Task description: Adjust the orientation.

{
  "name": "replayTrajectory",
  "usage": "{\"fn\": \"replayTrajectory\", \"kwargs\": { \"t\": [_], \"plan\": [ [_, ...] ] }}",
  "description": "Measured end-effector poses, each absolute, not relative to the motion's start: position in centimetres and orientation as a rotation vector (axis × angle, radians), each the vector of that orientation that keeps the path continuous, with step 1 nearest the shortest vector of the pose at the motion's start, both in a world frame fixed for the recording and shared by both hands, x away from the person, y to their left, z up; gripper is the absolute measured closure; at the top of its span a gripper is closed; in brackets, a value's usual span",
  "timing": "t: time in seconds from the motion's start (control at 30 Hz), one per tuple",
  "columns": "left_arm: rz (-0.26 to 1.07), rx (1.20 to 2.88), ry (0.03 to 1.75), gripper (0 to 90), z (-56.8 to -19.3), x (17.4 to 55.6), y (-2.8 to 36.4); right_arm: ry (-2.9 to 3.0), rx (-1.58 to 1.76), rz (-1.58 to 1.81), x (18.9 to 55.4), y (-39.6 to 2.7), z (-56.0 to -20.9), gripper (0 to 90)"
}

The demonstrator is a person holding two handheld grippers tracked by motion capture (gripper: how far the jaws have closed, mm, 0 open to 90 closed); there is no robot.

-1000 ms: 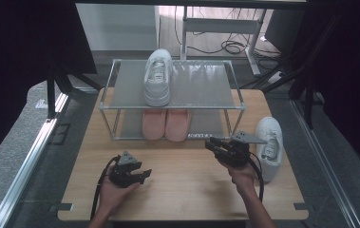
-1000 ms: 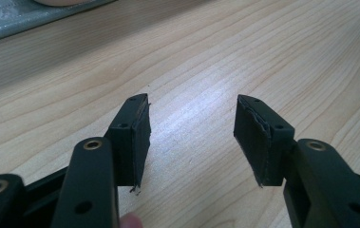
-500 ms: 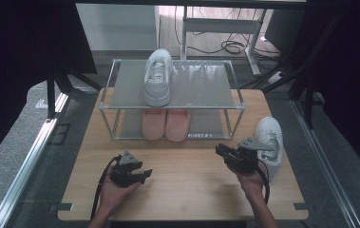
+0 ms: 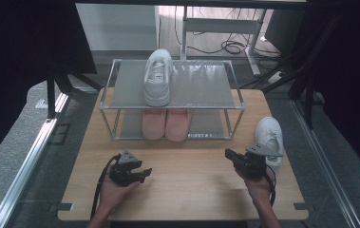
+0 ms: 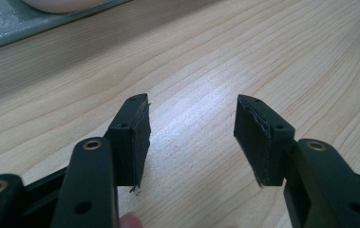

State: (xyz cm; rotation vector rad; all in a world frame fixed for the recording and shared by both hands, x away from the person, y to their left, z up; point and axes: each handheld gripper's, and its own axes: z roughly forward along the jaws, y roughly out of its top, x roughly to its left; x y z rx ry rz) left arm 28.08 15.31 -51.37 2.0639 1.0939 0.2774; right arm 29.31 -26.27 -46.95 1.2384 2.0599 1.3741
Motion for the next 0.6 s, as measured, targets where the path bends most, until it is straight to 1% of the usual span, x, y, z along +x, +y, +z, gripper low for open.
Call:
{"fn": "replayTrajectory", "kwargs": {
  "t": [0.37,0.6],
  "plan": [
    [0.27,2.073,1.091,46.8,-51.4,28.1,15.2,1.99,1.312,1.307,27.8,-29.3,-47.4,90.0],
    [0.265,2.086,1.089,46.3,-51.6,28.2,15.0,1.943,1.376,1.269,27.2,-31.5,-48.3,90.0]
  ]
}}
